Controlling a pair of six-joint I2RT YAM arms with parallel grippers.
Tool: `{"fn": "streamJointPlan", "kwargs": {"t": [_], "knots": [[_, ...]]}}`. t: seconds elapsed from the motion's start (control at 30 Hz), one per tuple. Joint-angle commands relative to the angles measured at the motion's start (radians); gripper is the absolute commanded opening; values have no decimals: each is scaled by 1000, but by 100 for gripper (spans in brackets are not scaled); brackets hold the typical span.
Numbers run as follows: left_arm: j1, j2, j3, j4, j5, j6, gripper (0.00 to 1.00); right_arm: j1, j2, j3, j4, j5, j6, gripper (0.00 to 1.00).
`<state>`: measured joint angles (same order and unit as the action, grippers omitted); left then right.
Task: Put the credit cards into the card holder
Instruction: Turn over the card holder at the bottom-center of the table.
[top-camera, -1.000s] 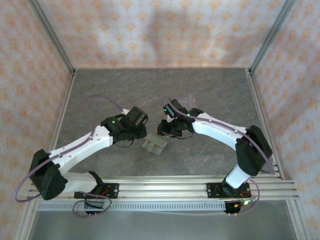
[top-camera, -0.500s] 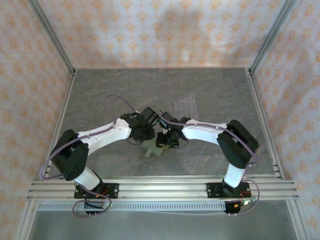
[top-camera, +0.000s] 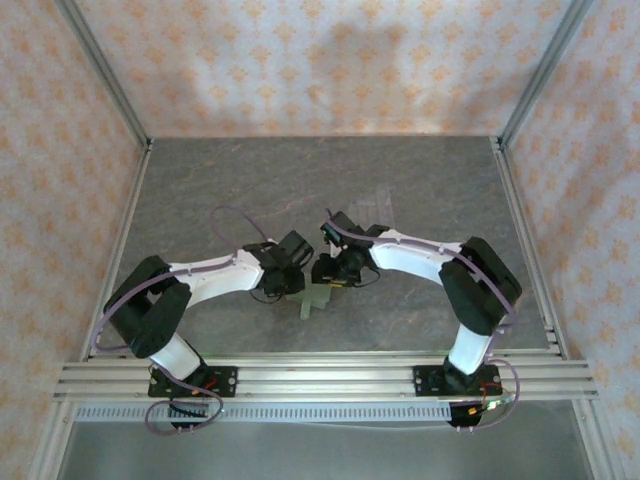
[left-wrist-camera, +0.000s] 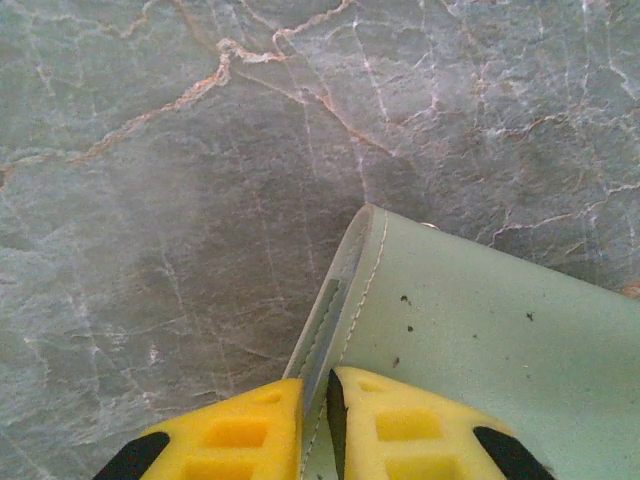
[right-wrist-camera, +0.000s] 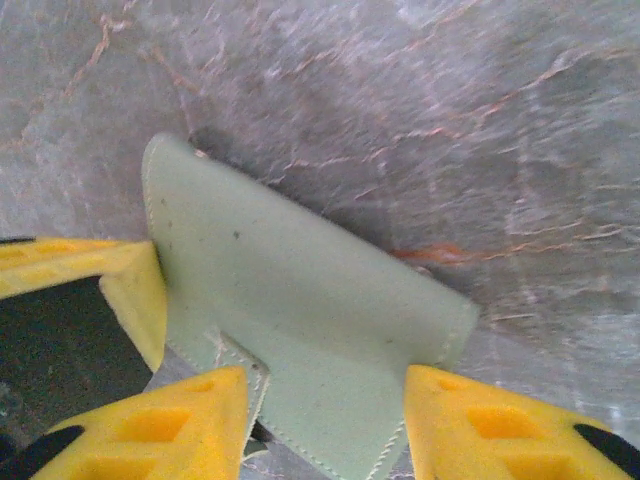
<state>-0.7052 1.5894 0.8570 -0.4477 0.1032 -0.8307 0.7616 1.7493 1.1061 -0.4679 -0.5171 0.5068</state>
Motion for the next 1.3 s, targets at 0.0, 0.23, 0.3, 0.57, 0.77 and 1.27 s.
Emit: {"fn": "streamJointPlan", "kwargs": {"t": [0.0, 0.23, 0.3, 0.57, 0.77, 1.27], "knots": [[-7, 31, -79, -6, -11, -16, 16, -38, -18, 52, -62, 9, -78, 53], [-7, 8, -147, 16, -24, -10, 16, -51, 115, 173, -125, -49, -209, 56], [-6, 10, -167, 26, -28, -11, 16, -51, 127, 165, -107, -73, -216, 57], [-13, 18, -218, 55, -26, -4, 16, -53, 176, 141, -98, -138, -266, 59], [-18, 36, -232, 78, -27, -11, 15, -53, 172, 116, -130, -267, -278, 54], [-68, 104, -204, 87, -34, -15, 14, -41, 236, 130, -80, -373, -250, 57]]}}
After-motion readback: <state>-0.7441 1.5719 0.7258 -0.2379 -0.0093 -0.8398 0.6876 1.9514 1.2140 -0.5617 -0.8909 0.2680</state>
